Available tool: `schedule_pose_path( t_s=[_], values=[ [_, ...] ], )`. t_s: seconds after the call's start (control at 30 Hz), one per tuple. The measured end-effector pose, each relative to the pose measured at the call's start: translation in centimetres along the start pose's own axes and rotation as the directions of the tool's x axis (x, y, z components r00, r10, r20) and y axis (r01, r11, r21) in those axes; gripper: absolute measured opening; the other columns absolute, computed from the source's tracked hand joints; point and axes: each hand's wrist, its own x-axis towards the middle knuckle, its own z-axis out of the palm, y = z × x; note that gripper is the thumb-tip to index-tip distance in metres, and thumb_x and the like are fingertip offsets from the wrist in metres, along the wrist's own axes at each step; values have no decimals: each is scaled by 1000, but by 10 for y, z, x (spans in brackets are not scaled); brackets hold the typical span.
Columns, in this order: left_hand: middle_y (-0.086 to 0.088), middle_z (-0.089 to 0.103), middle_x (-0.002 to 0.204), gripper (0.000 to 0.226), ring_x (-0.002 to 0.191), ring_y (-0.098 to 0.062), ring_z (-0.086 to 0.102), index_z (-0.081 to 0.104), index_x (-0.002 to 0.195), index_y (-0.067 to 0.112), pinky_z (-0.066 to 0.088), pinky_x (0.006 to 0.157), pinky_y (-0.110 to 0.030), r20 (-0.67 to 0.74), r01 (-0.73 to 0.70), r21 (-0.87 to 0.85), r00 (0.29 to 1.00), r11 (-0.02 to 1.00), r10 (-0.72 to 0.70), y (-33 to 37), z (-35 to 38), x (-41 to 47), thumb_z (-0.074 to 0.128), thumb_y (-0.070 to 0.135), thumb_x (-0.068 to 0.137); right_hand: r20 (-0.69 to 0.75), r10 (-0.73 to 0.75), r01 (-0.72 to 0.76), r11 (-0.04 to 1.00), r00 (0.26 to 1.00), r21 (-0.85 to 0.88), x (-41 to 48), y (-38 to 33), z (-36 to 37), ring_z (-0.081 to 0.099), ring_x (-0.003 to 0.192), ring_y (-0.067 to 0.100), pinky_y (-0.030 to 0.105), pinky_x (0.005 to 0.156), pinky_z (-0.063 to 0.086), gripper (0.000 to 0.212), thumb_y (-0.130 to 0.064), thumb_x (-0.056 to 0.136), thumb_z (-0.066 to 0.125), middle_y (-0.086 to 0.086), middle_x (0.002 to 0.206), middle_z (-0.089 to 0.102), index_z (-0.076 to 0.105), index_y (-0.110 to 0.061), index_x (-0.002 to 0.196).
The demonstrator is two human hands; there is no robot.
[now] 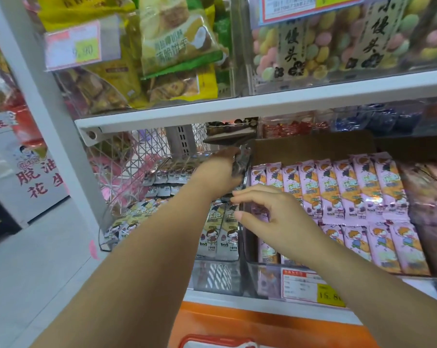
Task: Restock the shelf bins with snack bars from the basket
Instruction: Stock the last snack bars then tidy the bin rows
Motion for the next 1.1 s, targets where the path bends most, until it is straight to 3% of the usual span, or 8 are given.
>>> schedule_pose_path(
  t_s=[0.17, 0.37, 0.53, 0.63, 0.73, 0.8, 0.97, 1.1],
  values=[
    [-12, 60, 116, 54, 97, -29, 59, 41, 136, 16, 48, 73, -35, -120, 58, 60, 991, 996, -51, 5, 11, 7, 56, 10, 85, -7, -18, 18, 1000, 1000, -15, 0, 0, 0, 46, 102, -18, 1, 92, 31, 25, -25, 85, 67, -21, 111, 58, 70, -22, 110],
    [-10, 54, 127, 55, 105, -29, 58, 43, 137, 21, 44, 72, -35, -168, 88, 112, 983, 990, -68, 6, 17, 9, 53, 5, 85, -2, -14, 14, 1000, 1000, -20, -1, 0, 0, 48, 106, -13, 2, 94, 30, 26, -26, 85, 67, -23, 111, 57, 69, -24, 111],
    [-10, 50, 129, 62, 105, -31, 58, 35, 142, 27, 45, 72, -35, -41, -23, 266, 999, 964, 36, 2, 19, 1, 50, 1, 88, 1, -16, 16, 1000, 1000, -17, -1, 0, -1, 50, 110, -9, 6, 97, 33, 26, -26, 85, 67, -20, 114, 60, 69, -25, 112],
    [-9, 43, 139, 67, 115, -29, 55, 34, 145, 23, 50, 86, -39, -10, -75, 192, 997, 978, 79, -4, 16, -2, 57, 6, 85, 3, -12, 12, 1000, 1000, -8, -1, 0, 0, 50, 109, -10, 5, 96, 32, 26, -26, 86, 67, -19, 115, 61, 69, -24, 111],
    [-10, 52, 136, 61, 119, -27, 54, 37, 142, 16, 47, 95, -37, 26, -60, -11, 998, 998, 60, -10, 9, -7, 63, 16, 86, -2, -19, 19, 1000, 1000, -5, -1, 0, 0, 48, 106, -15, -1, 92, 29, 26, -25, 85, 68, -17, 114, 61, 69, -22, 111],
    [-10, 57, 131, 52, 115, -26, 56, 43, 137, 14, 48, 92, -36, 12, -60, -86, 998, 994, 61, -11, 4, -10, 61, 22, 89, 0, -22, 22, 1000, 1000, -15, -1, 0, 0, 47, 105, -15, -2, 91, 28, 27, -26, 85, 67, -17, 115, 61, 69, -22, 112],
    [-8, 64, 119, 35, 102, -28, 62, 54, 128, 17, 52, 82, -36, -24, 17, 140, 1000, 990, -13, 0, 11, 6, 50, 18, 94, -9, -27, 26, 999, 1000, -21, -1, 0, 0, 48, 107, -12, -2, 90, 27, 26, -28, 85, 67, -19, 115, 60, 69, -26, 111],
    [-7, 63, 117, 34, 99, -28, 61, 55, 127, 21, 49, 76, -34, 13, 96, 196, 995, 976, -101, 4, 13, 15, 48, 19, 95, -13, -28, 28, 999, 1000, -23, -1, 1, 1, 49, 109, -9, 0, 92, 29, 26, -26, 85, 68, -17, 117, 61, 69, -24, 111]
  ],
)
